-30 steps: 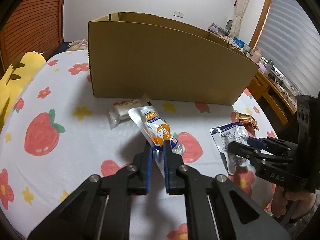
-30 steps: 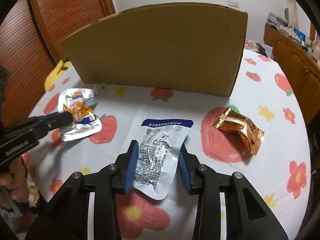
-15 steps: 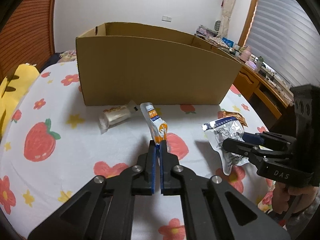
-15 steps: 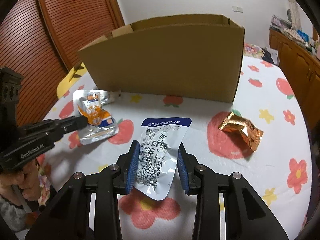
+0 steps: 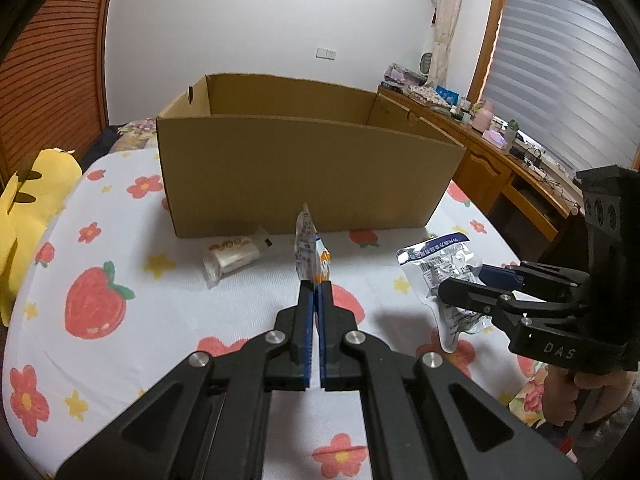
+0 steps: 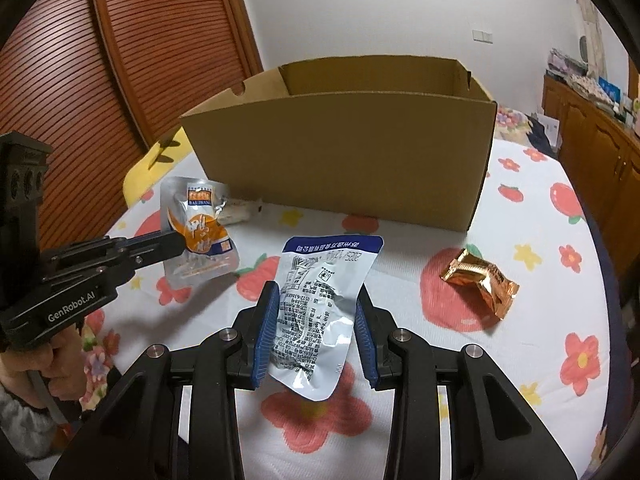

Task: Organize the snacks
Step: 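Lift both packets and carry them over the box with both tools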

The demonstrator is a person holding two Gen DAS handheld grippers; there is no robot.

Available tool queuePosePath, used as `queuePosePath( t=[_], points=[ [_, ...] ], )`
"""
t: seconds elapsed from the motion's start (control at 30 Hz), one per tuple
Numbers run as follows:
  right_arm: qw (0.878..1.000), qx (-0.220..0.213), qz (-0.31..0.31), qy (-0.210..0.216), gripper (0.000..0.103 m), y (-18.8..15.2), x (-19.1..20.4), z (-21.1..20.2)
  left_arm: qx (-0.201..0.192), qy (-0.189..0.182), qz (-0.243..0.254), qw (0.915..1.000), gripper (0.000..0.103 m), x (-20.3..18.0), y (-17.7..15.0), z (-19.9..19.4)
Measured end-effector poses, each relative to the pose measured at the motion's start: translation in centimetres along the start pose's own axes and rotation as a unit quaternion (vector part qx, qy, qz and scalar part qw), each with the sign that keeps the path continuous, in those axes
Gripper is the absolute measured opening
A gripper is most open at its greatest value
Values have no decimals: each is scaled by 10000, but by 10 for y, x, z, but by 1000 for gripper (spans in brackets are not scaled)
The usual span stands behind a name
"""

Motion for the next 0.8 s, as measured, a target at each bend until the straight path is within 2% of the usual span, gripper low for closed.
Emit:
queuePosePath(
  t=[0.43, 0.8],
  points=[
    [9986, -400, -334, -2, 35, 38, 20, -32, -606, 24, 115, 9981, 0, 6, 57, -38],
    [9957, -582, -682, -238, 35, 84, 24, -46, -941, 74, 212, 9953, 0, 13, 116, -35]
  ],
)
Point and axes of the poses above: each gripper's, at about its wrist camera, not at the fingertips, and z roughly the way its jaws point, x to its left, y to its top, the point moved 6 cm from there along z, roughly the way its jaws point, and after that the axes turned 15 degrees about y, right-handed, at the moved point
